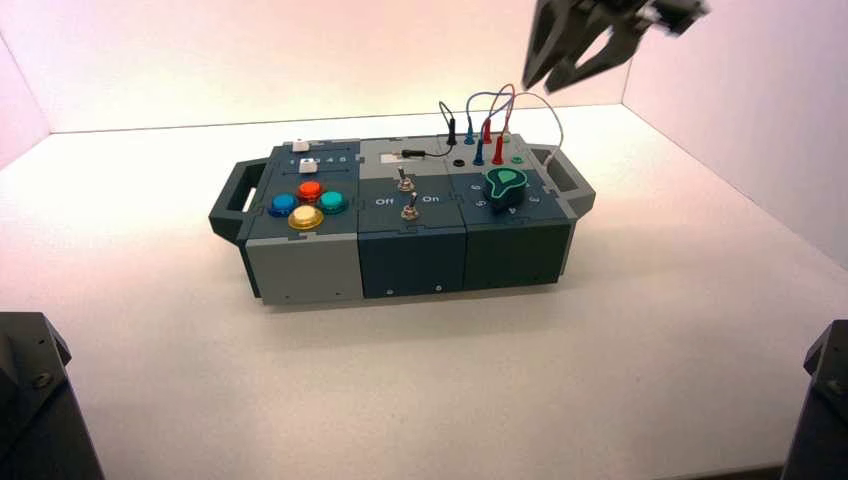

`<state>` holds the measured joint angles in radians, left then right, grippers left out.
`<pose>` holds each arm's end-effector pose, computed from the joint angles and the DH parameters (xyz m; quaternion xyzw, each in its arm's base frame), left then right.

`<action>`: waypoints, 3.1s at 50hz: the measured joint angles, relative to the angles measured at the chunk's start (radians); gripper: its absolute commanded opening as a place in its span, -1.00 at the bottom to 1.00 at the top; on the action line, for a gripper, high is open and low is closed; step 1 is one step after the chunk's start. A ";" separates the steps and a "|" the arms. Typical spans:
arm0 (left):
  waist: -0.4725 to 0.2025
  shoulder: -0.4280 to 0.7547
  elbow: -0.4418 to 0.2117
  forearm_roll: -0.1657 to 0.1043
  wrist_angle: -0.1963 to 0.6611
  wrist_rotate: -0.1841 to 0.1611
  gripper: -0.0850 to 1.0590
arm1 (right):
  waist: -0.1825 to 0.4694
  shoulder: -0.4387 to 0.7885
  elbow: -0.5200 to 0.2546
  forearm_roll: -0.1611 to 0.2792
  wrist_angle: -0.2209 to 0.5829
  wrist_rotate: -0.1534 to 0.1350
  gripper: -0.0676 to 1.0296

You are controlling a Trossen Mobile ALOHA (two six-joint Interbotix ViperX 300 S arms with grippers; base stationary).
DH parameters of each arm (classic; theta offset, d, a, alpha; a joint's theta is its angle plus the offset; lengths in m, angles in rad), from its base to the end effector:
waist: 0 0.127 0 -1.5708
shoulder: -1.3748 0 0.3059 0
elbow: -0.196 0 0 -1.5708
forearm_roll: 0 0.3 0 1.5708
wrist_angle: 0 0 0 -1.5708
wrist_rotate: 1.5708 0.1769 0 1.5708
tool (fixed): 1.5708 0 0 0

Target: Pull the red wire.

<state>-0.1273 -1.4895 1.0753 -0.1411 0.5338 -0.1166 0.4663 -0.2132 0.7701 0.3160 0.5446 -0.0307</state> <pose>0.1528 -0.0323 0.3112 -0.1165 0.0689 -0.0916 0.9866 0.2836 0.1746 0.1204 0.0211 0.5361 0.2017 0.8194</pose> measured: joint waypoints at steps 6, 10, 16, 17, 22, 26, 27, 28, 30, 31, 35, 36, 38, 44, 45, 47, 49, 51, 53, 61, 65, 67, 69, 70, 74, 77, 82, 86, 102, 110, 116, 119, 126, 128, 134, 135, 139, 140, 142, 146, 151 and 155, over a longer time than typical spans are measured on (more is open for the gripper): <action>0.000 0.008 -0.005 0.000 0.000 -0.002 -0.91 | -0.002 0.080 -0.040 0.000 -0.017 0.000 -0.20; 0.000 0.017 -0.005 0.000 0.000 -0.002 -0.91 | -0.002 0.112 -0.061 0.000 -0.021 0.000 -0.20; -0.002 0.032 -0.005 0.000 0.000 -0.002 -0.91 | -0.002 0.170 -0.089 0.000 -0.025 0.000 -0.20; -0.002 0.034 -0.005 0.000 0.000 -0.002 -0.91 | -0.002 0.173 -0.091 0.000 -0.025 -0.002 -0.20; -0.003 0.040 -0.005 0.000 0.000 -0.002 -0.91 | -0.003 0.215 -0.106 0.000 -0.026 0.000 -0.20; -0.005 0.040 -0.005 0.000 -0.002 0.002 -0.91 | -0.003 0.239 -0.110 0.000 -0.028 0.000 -0.20; -0.005 0.040 -0.005 0.000 -0.003 0.002 -0.91 | -0.003 0.244 -0.112 0.000 -0.028 0.000 -0.20; -0.005 0.040 -0.005 0.000 -0.003 0.002 -0.91 | -0.003 0.249 -0.112 0.000 -0.031 -0.002 -0.20; -0.005 0.040 -0.005 0.000 -0.005 0.002 -0.91 | -0.003 0.258 -0.112 0.000 -0.035 0.000 -0.20; -0.003 0.040 -0.006 0.000 -0.006 0.003 -0.91 | -0.003 0.262 -0.112 0.000 -0.038 0.000 -0.20; -0.005 0.040 -0.009 0.000 -0.008 0.002 -0.91 | -0.003 0.272 -0.114 0.000 -0.048 0.000 -0.20; -0.005 0.040 -0.011 0.000 -0.008 0.003 -0.91 | -0.005 0.275 -0.115 0.000 -0.049 0.000 -0.20; -0.005 0.040 -0.011 0.000 -0.008 0.002 -0.91 | -0.005 0.279 -0.118 0.000 -0.054 0.000 -0.20; -0.006 0.040 -0.014 -0.002 -0.008 0.002 -0.91 | -0.006 0.291 -0.135 0.000 -0.060 0.000 -0.20; -0.008 0.040 -0.014 0.000 -0.009 0.002 -0.91 | -0.005 0.293 -0.137 0.000 -0.061 0.000 -0.20; -0.009 0.040 -0.012 0.000 -0.009 0.003 -0.91 | -0.006 0.296 -0.143 0.000 -0.063 0.000 -0.20; -0.011 0.041 -0.014 0.000 -0.009 0.003 -0.91 | -0.006 0.301 -0.149 0.000 -0.061 0.000 -0.20; -0.012 0.044 -0.012 0.000 -0.009 0.002 -0.91 | -0.006 0.304 -0.152 0.000 -0.063 0.000 -0.20; -0.014 0.048 -0.014 0.000 -0.009 0.003 -0.91 | -0.006 0.310 -0.160 0.000 -0.063 0.000 -0.20; -0.021 0.052 -0.014 0.000 -0.011 0.003 -0.91 | -0.006 0.327 -0.170 0.000 -0.063 0.003 -0.27; -0.021 0.052 -0.015 0.002 -0.011 0.005 -0.91 | -0.008 0.333 -0.172 0.002 -0.063 0.005 -0.35; -0.018 0.052 -0.015 0.000 -0.012 0.006 -0.91 | -0.008 0.334 -0.173 0.002 -0.063 0.005 -0.38; -0.021 0.052 -0.018 0.000 -0.012 0.008 -0.91 | -0.006 0.337 -0.175 0.000 -0.061 0.005 -0.42; -0.021 0.052 -0.018 0.000 -0.012 0.009 -0.91 | -0.009 0.339 -0.176 0.002 -0.061 0.003 -0.42; -0.021 0.052 -0.023 0.002 -0.014 0.012 -0.91 | -0.017 0.348 -0.178 0.000 -0.063 0.005 -0.42; -0.021 0.054 -0.025 0.002 -0.017 0.014 -0.91 | -0.023 0.357 -0.178 0.000 -0.063 0.005 -0.46; -0.021 0.058 -0.025 0.002 -0.017 0.014 -0.91 | -0.028 0.368 -0.178 0.000 -0.064 0.003 -0.61; -0.021 0.069 -0.025 0.000 -0.018 0.014 -0.91 | -0.026 0.374 -0.179 0.002 -0.066 0.003 -0.89; -0.021 0.087 -0.035 0.002 -0.026 0.015 -0.91 | -0.028 0.379 -0.184 0.002 -0.066 0.003 -0.92; -0.021 0.087 -0.037 0.003 -0.026 0.015 -0.91 | -0.028 0.377 -0.186 0.002 -0.060 0.005 -0.92; -0.023 0.087 -0.037 0.003 -0.026 0.015 -0.91 | -0.028 0.371 -0.184 0.002 -0.055 0.005 -0.92; -0.023 0.087 -0.038 0.003 -0.026 0.015 -0.91 | -0.029 0.368 -0.186 0.000 -0.052 0.005 -0.92; -0.031 0.087 -0.037 0.003 -0.026 0.015 -0.91 | -0.029 0.365 -0.190 0.000 -0.032 0.005 -0.92; -0.032 0.087 -0.037 0.003 -0.026 0.015 -0.91 | -0.029 0.362 -0.192 0.000 -0.028 0.005 -0.92; -0.034 0.089 -0.037 0.003 -0.026 0.015 -0.91 | -0.034 0.342 -0.193 0.000 -0.009 0.005 -0.92; -0.034 0.087 -0.037 0.003 -0.026 0.014 -0.91 | -0.035 0.337 -0.195 0.000 -0.006 0.005 -0.92; -0.034 0.087 -0.038 0.002 -0.028 0.015 -0.91 | -0.037 0.321 -0.202 0.000 0.002 0.005 -0.92; -0.034 0.089 -0.038 0.003 -0.028 0.015 -0.91 | -0.035 0.319 -0.206 0.000 0.003 0.005 -0.92; -0.034 0.087 -0.038 0.002 -0.031 0.015 -0.91 | -0.035 0.318 -0.209 0.000 0.006 0.006 -0.92; -0.034 0.087 -0.038 0.003 -0.034 0.015 -0.91 | -0.032 0.318 -0.210 0.000 0.008 0.006 -0.92; -0.034 0.091 -0.038 0.003 -0.037 0.017 -0.91 | -0.032 0.318 -0.210 0.000 0.009 0.006 -0.92; -0.034 0.094 -0.038 0.003 -0.038 0.017 -0.91 | -0.035 0.318 -0.210 0.000 0.009 0.006 -0.92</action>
<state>-0.1611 -1.3959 1.0370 -0.1381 0.4955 -0.0997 0.4310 0.1043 0.5599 0.3160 0.5538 -0.0245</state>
